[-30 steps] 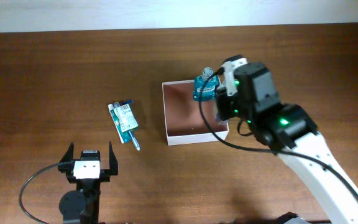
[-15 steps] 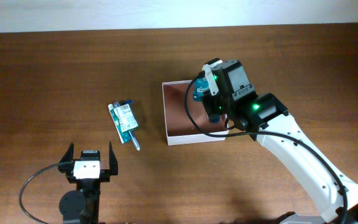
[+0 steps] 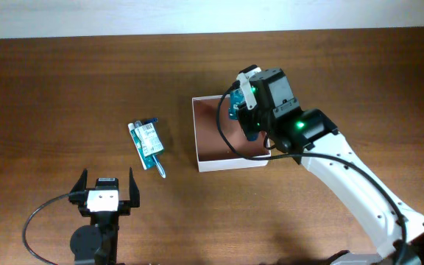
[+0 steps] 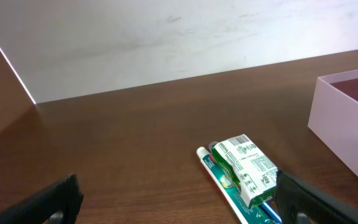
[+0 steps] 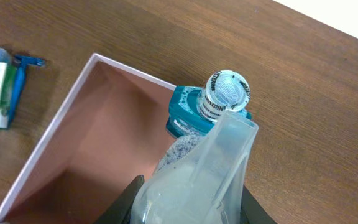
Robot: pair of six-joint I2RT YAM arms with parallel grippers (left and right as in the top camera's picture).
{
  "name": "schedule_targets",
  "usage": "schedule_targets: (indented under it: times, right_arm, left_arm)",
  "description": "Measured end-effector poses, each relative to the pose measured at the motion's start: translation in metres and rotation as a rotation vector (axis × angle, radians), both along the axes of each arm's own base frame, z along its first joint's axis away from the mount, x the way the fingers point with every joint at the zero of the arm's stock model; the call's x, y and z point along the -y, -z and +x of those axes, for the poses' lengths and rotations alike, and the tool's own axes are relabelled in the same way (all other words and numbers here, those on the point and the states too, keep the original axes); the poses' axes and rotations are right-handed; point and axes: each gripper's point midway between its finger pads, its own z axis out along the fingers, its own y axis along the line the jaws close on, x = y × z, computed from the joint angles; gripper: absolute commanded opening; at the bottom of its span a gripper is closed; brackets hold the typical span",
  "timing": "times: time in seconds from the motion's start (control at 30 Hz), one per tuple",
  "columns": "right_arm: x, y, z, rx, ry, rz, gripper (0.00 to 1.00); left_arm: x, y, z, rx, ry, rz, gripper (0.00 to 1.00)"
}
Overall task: Pack container
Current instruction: 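Carry soap bottle over the box and lower beside the Listerine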
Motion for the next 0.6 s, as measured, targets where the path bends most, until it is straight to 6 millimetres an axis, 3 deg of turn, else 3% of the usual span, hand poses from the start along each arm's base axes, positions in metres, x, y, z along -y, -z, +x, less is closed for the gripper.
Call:
schedule_targets:
  times: [0.17, 0.4, 0.6]
  right_arm:
    - [0.001, 0.016, 0.007, -0.027, 0.025, -0.012, 0.25]
    - [0.021, 0.016, 0.017, -0.031, 0.093, 0.008, 0.25]
    - [0.023, 0.015, 0.019, -0.026, 0.102, 0.012, 0.25]
  left_arm:
    - [0.0, 0.0, 0.0, 0.0, 0.0, 0.0, 0.99]
    - [0.0, 0.0, 0.0, 0.0, 0.0, 0.0, 0.99]
    - [0.0, 0.0, 0.0, 0.0, 0.0, 0.0, 0.99]
